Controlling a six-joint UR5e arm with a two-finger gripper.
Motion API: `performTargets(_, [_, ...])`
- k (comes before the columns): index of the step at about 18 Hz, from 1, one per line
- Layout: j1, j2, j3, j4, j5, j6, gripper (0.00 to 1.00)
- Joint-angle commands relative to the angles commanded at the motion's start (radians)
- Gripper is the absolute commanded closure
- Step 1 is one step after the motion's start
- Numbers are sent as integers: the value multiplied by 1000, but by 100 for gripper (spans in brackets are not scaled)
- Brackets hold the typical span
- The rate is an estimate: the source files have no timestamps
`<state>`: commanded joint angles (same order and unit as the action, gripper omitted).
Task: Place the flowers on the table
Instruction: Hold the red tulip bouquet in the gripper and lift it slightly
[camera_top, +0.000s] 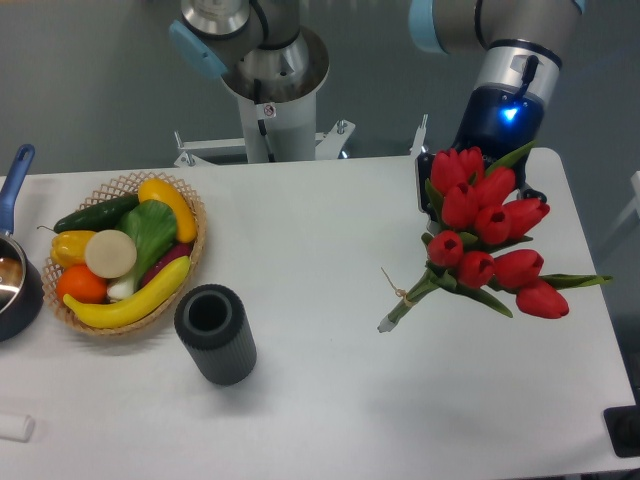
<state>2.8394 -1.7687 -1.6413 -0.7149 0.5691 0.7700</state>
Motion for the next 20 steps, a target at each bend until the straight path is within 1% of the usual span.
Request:
performTargets(4, [-2,17,-18,0,9,3,60])
performTargets(7, [0,25,-21,-3,52,-5,60])
performTargets(12, [-3,67,-48,-3,106,-9,60])
performTargets(16, [-6,92,-58,-8,218,-15,60])
performTargets(20, [-9,94,-61,-8,250,-14,60])
